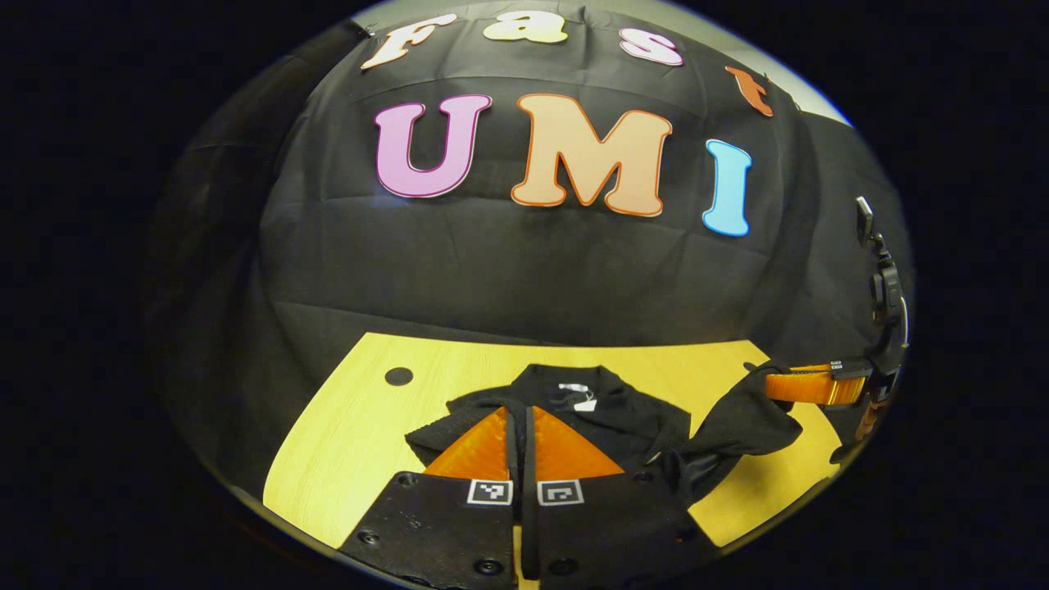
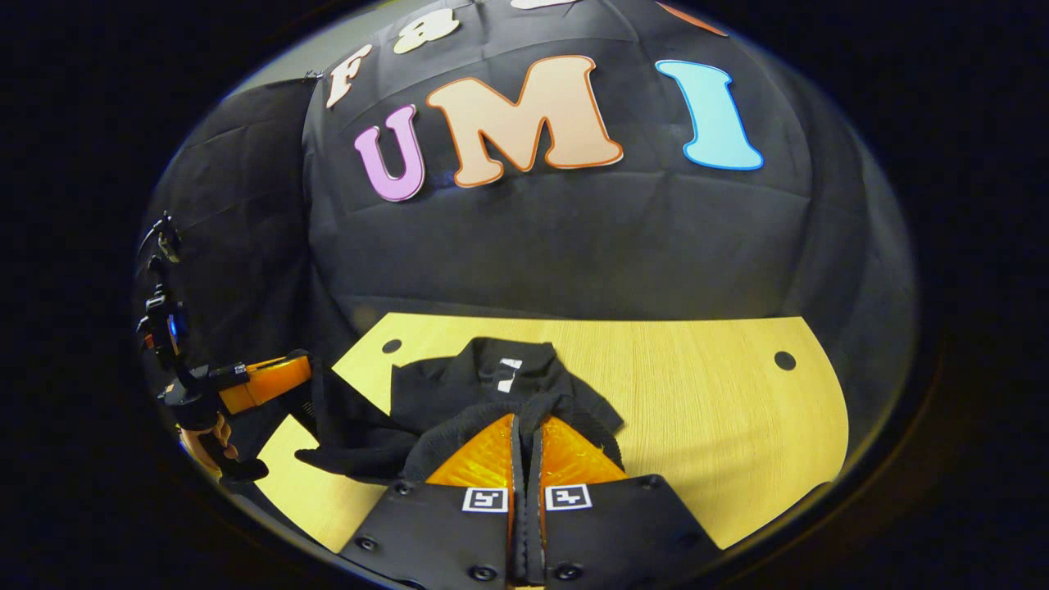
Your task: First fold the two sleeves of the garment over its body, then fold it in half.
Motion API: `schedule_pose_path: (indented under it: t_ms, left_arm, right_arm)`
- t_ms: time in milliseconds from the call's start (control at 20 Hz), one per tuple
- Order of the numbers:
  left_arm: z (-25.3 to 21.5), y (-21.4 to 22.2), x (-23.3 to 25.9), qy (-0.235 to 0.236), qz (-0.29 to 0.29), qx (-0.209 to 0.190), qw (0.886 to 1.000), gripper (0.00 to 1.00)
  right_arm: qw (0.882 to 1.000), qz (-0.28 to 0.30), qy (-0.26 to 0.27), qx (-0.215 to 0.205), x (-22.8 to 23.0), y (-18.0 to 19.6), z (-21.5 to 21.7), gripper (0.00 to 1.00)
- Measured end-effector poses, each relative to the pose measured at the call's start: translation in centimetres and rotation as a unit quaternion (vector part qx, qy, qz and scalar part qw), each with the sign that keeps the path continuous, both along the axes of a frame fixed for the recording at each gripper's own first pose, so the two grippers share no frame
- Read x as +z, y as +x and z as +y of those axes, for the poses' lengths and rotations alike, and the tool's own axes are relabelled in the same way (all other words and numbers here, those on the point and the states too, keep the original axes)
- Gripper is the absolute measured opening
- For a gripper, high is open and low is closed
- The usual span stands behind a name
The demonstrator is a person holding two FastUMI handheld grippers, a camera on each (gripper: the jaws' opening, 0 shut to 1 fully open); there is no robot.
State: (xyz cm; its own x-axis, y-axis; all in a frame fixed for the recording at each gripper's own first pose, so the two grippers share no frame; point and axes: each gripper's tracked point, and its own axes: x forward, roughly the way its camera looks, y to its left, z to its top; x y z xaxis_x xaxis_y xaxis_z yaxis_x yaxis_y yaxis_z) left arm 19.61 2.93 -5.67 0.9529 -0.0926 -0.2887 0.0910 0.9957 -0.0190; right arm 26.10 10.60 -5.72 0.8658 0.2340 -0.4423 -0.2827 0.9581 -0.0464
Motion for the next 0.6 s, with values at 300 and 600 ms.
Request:
schedule_pose_path:
  t_ms: [300,600]
  left_arm:
    - [0.2,5.7,0.2,0.002,-0.012,0.001,1.0,0.0]
    - [1.2,9.4,-0.7,0.017,-0.012,0.0,1.0,0.0]
  right_arm:
    - [0.999,-0.024,-0.018,-0.013,1.1,5.4,0.5,0.0]
    - [0.998,-0.049,-0.033,-0.029,2.2,9.4,1.1,0.02]
